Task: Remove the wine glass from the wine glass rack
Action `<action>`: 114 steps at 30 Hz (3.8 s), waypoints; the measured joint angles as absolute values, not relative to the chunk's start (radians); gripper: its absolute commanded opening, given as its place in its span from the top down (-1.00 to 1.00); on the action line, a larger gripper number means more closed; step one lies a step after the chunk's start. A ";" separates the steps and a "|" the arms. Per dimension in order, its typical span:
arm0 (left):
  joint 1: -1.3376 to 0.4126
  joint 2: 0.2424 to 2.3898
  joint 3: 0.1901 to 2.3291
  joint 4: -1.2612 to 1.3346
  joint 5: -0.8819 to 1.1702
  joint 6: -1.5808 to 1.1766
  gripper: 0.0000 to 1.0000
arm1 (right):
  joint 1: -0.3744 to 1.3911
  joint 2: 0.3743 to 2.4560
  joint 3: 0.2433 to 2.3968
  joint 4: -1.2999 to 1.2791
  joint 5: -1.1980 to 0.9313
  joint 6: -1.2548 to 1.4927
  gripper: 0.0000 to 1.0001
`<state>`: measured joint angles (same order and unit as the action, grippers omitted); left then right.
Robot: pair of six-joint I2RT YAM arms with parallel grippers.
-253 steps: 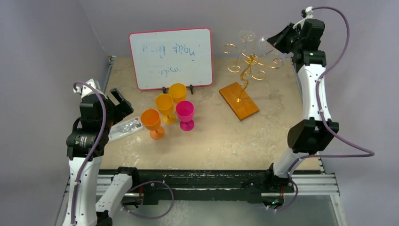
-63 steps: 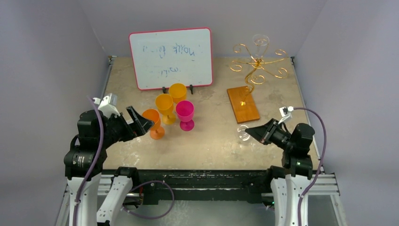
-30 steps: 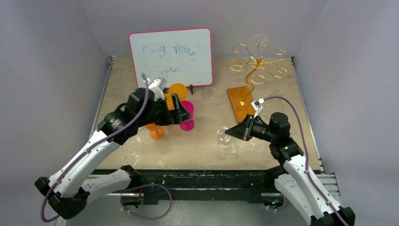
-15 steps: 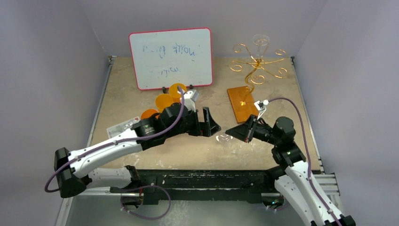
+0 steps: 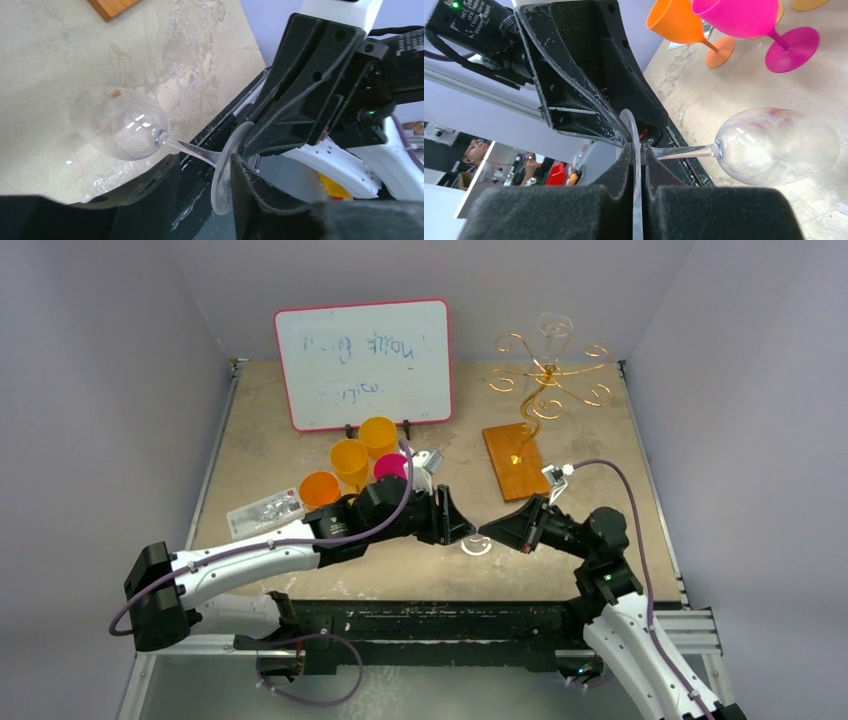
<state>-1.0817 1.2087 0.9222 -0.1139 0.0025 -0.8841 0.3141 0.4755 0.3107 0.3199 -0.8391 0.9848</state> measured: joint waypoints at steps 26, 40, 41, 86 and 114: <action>-1.081 1.129 0.940 -0.114 0.084 -0.849 1.00 | 0.315 0.490 0.300 0.379 -0.861 0.923 -0.24; -1.081 1.223 1.016 -0.163 0.055 -0.800 1.00 | 0.315 0.586 0.202 0.670 -0.966 1.104 0.52; -1.081 1.223 1.016 -0.162 0.051 -0.800 1.00 | 0.315 0.591 0.197 0.683 -0.962 1.118 0.51; -0.862 1.048 1.124 -0.376 -0.365 -0.894 -0.74 | 0.318 0.366 0.312 0.482 -0.896 0.738 1.00; -0.665 0.969 1.096 -0.525 -0.325 -0.993 -0.94 | 0.646 0.595 0.490 0.291 -0.744 0.025 1.00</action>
<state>-0.6651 0.9691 1.0962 -0.5251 -0.3252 -0.9932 0.6460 0.5945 0.4900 0.2913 -0.7437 0.0250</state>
